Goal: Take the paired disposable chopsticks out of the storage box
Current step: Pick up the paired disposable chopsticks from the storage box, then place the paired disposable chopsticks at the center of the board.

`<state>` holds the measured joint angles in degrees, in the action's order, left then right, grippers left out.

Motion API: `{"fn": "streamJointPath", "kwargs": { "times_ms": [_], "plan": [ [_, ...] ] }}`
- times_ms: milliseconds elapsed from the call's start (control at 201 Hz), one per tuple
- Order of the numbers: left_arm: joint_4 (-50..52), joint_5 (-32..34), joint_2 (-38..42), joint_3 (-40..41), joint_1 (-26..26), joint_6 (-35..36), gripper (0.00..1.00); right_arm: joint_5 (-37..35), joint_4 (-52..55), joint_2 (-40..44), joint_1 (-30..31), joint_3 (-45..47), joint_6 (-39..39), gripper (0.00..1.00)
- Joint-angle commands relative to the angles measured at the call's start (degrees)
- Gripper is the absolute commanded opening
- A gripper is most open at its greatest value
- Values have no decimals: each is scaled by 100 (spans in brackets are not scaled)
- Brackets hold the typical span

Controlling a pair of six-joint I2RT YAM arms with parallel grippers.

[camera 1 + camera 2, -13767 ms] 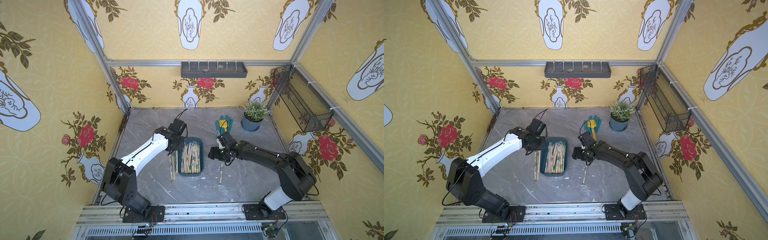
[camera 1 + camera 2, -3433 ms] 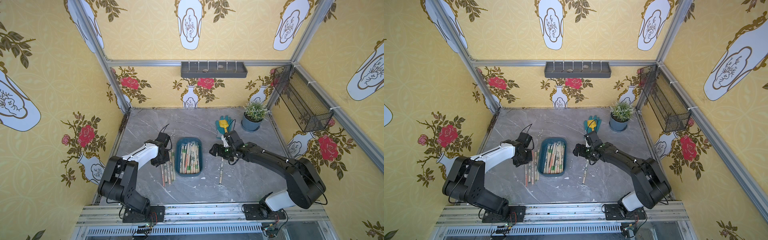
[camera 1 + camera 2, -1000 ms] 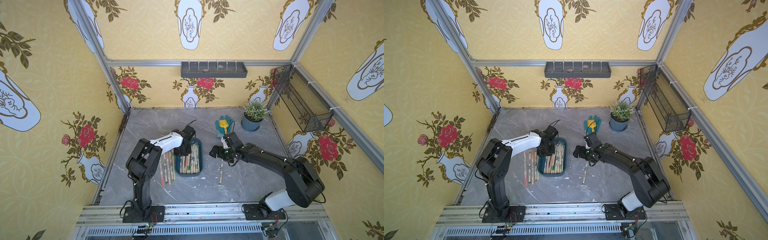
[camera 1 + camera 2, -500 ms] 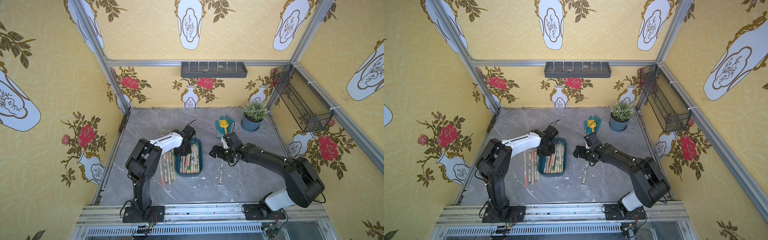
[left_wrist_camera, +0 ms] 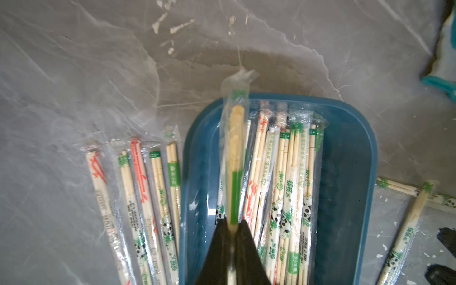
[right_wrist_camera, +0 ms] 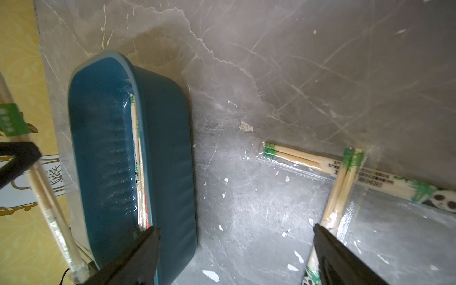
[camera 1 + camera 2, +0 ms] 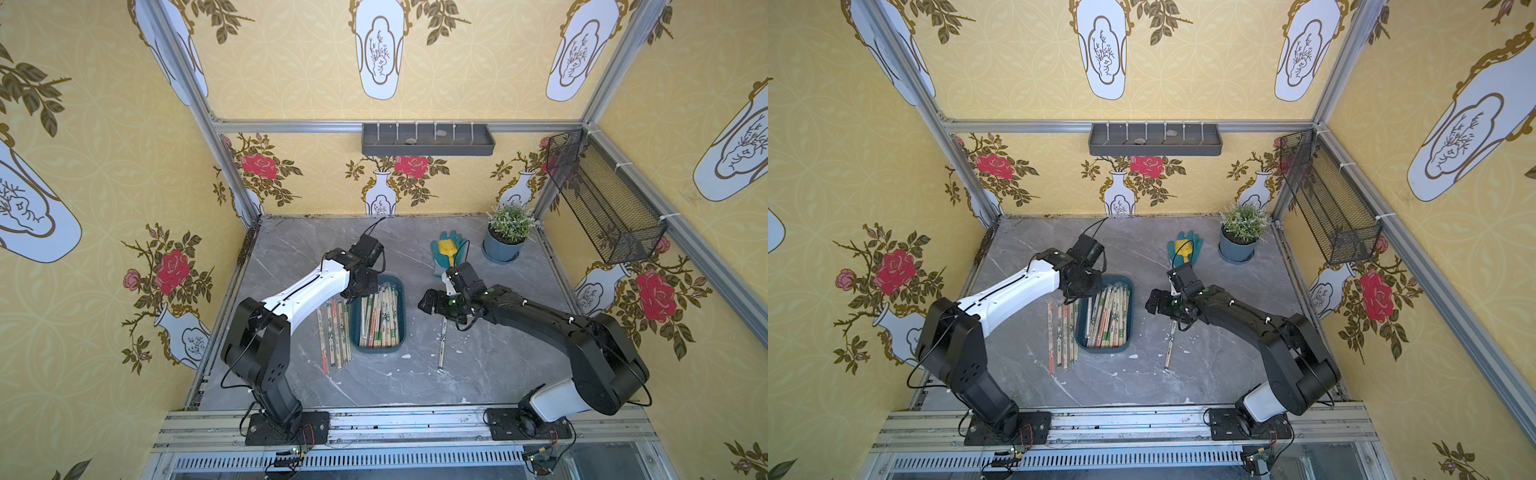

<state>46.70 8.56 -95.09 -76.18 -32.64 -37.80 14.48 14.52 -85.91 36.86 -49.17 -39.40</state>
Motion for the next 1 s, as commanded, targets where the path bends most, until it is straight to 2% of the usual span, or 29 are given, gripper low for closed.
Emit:
{"fn": "streamJointPath", "kwargs": {
  "times_ms": [0,174,204,329,617,851,991],
  "plan": [
    [261,235,367,269,178,181,0,50,-134,59,27,-99,-24,98],
    [177,334,1012,1112,714,258,0,142,-182,66,124,-291,-24,98],
    [133,348,1088,1273,936,256,0,149,-179,59,149,-335,-20,98],
    [-49,369,1229,1882,1297,196,0,136,-163,-7,306,-513,2,97],
    [-422,499,861,2562,1620,-9,0,114,-152,-111,494,-579,-24,97],
    [-679,494,333,2609,1675,-118,0,71,-187,-14,521,-434,-100,97],
    [-649,497,316,2569,1674,-89,16,38,-187,70,532,-390,-131,98]
  ]
}}
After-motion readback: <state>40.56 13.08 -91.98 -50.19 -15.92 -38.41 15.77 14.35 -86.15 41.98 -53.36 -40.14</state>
